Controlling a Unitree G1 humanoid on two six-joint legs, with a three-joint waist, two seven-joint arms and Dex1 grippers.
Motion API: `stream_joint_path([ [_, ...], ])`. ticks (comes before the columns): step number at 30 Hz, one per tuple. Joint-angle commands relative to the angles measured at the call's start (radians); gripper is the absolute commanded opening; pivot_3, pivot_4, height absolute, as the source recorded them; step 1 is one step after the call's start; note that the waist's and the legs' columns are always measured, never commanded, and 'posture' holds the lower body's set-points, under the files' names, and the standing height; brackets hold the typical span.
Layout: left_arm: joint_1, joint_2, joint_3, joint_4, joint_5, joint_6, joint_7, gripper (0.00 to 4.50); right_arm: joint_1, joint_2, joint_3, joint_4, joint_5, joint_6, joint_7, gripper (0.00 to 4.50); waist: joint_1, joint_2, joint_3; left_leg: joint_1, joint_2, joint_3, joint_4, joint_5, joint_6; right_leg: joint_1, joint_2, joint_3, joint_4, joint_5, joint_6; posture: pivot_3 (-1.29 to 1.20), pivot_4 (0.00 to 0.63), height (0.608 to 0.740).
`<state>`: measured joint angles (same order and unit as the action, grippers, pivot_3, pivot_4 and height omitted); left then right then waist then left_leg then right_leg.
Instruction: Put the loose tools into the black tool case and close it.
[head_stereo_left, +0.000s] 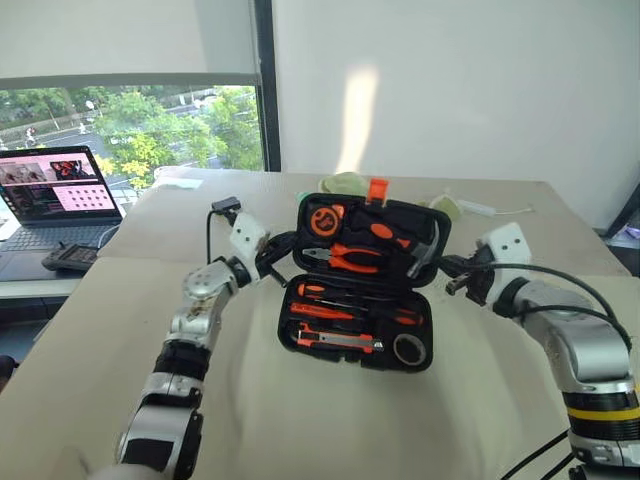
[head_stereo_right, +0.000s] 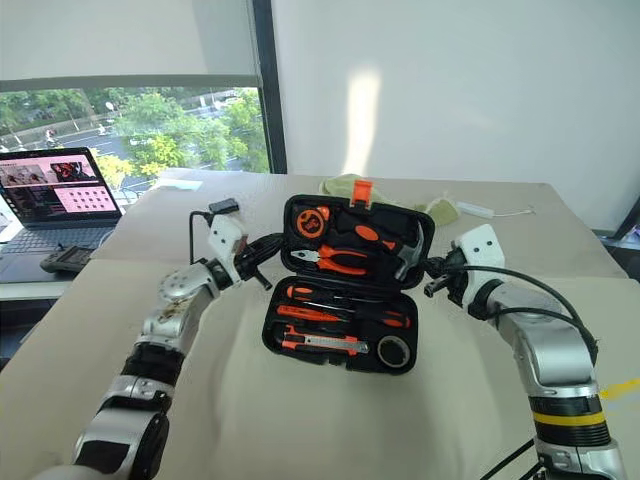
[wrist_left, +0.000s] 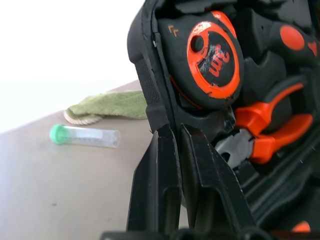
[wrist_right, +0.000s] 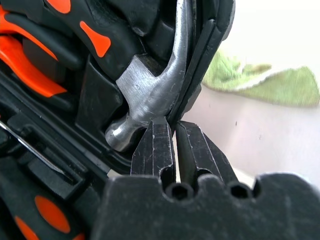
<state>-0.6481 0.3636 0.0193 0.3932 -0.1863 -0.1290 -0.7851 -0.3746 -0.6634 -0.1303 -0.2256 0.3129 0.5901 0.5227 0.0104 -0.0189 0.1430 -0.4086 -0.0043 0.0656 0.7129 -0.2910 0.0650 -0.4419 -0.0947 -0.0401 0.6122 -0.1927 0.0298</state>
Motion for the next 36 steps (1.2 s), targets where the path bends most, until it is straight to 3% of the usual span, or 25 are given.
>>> stream_joint_path([
  [1, 0.082, 0.063, -0.028, -0.153, 0.010, -0.126, -0.095, 0.00, 0.073, -0.028, -0.020, -0.168, -0.018, -0.091, 0.034, 0.05, 0.001, 0.000, 0.000, 0.000, 0.000, 0.000, -0.001, 0.000, 0.000, 0.000, 0.000, 0.000, 0.000, 0.000, 0.000, 0.00, 0.150, 0.740],
  [6, 0.261, 0.189, -0.052, -0.211, 0.061, -0.298, -0.180, 0.00, 0.299, -0.130, -0.017, -0.305, -0.126, -0.187, 0.099, 0.05, 0.004, 0.001, 0.000, 0.001, 0.000, 0.000, 0.001, 0.000, 0.000, 0.003, 0.000, 0.000, -0.002, 0.000, 0.000, 0.00, 0.150, 0.740],
  [10, 0.362, 0.274, -0.034, -0.204, 0.016, -0.325, -0.244, 0.00, 0.496, -0.243, -0.053, -0.351, -0.197, -0.263, 0.186, 0.05, 0.003, 0.002, 0.000, 0.009, 0.001, 0.001, 0.001, -0.001, 0.002, 0.009, -0.001, 0.001, -0.002, -0.001, 0.000, 0.00, 0.150, 0.740],
  [11, 0.400, 0.304, -0.012, -0.196, -0.015, -0.295, -0.267, 0.37, 0.566, -0.252, -0.108, -0.363, -0.187, -0.263, 0.213, 0.83, 0.002, 0.002, 0.000, 0.013, 0.001, 0.001, 0.002, -0.002, 0.003, 0.012, -0.001, 0.001, -0.003, -0.001, 0.000, 0.00, 0.150, 0.740],
  [14, 0.457, 0.355, 0.027, -0.179, -0.075, -0.223, -0.299, 1.44, 0.691, -0.258, -0.224, -0.398, -0.136, -0.214, 0.268, 1.75, -0.004, 0.002, 0.000, 0.026, 0.003, 0.002, 0.000, -0.010, 0.008, 0.022, -0.001, 0.001, -0.001, -0.005, -0.003, 0.00, 0.150, 0.740],
  [16, 0.477, 0.379, 0.052, -0.168, -0.103, -0.171, -0.310, 2.28, 0.769, -0.261, -0.301, -0.434, -0.085, -0.146, 0.324, 2.53, -0.001, 0.002, 0.000, 0.025, 0.004, 0.002, 0.000, -0.009, 0.006, 0.019, -0.001, 0.002, 0.001, -0.006, -0.004, 0.00, 0.150, 0.740],
  [18, 0.487, 0.404, 0.071, -0.152, -0.123, -0.127, -0.330, 2.96, 0.857, -0.256, -0.388, -0.513, 0.002, -0.055, 0.394, 2.82, 0.007, 0.002, 0.000, 0.025, 0.005, 0.002, 0.002, -0.008, 0.005, 0.020, 0.000, 0.002, 0.001, -0.005, -0.005, 0.00, 0.150, 0.740],
  [20, 0.449, 0.398, 0.082, -0.167, -0.162, -0.012, -0.306, 3.03, 0.895, -0.239, -0.440, -0.612, 0.170, 0.061, 0.430, 2.50, 0.008, 0.002, 0.000, 0.026, 0.008, 0.000, 0.001, -0.007, 0.005, 0.021, 0.001, 0.001, 0.001, -0.005, -0.006, 0.00, 0.150, 0.740],
  [22, 0.407, 0.376, 0.085, -0.201, -0.194, 0.082, -0.277, 2.81, 0.911, -0.241, -0.432, -0.687, 0.299, 0.134, 0.449, 1.93, 0.013, 0.002, 0.000, 0.025, 0.010, 0.000, 0.002, -0.007, 0.004, 0.021, 0.001, 0.001, 0.000, -0.003, -0.008, 0.00, 0.150, 0.740],
  [24, 0.359, 0.345, 0.077, -0.243, -0.220, 0.174, -0.243, 2.18, 0.894, -0.259, -0.317, -0.750, 0.339, 0.179, 0.429, 1.15, 0.016, 0.001, 0.000, 0.025, 0.010, -0.001, 0.003, -0.007, 0.004, 0.021, 0.000, 0.000, 0.001, -0.003, -0.008, 0.00, 0.150, 0.740],
  [27, 0.318, 0.314, 0.067, -0.284, -0.230, 0.258, -0.210, 1.01, 0.754, -0.258, -0.114, -0.744, 0.302, 0.228, 0.331, 0.14, 0.011, -0.003, -0.002, 0.024, 0.010, 0.000, 0.003, -0.007, 0.004, 0.020, 0.001, 0.000, 0.001, -0.003, -0.008, 0.00, 0.150, 0.740],
  [30, 0.287, 0.294, 0.064, -0.335, -0.256, 0.350, -0.187, 0.02, 0.570, -0.217, 0.049, -0.671, 0.255, 0.285, 0.227, 0.00, -0.004, -0.004, -0.002, 0.025, 0.008, 0.001, 0.002, -0.007, 0.003, 0.019, 0.001, 0.002, 0.001, -0.003, -0.008, 0.00, 0.150, 0.740],
  [36, 0.240, 0.306, 0.063, -0.441, -0.349, 0.559, -0.209, 0.02, 0.230, -0.202, 0.229, -0.410, 0.075, 0.326, 0.101, 0.00, 0.000, -0.005, -0.001, 0.023, 0.007, 0.000, 0.001, -0.006, 0.001, 0.018, 0.003, 0.001, 0.001, -0.003, -0.009, 0.00, 0.150, 0.740],
])
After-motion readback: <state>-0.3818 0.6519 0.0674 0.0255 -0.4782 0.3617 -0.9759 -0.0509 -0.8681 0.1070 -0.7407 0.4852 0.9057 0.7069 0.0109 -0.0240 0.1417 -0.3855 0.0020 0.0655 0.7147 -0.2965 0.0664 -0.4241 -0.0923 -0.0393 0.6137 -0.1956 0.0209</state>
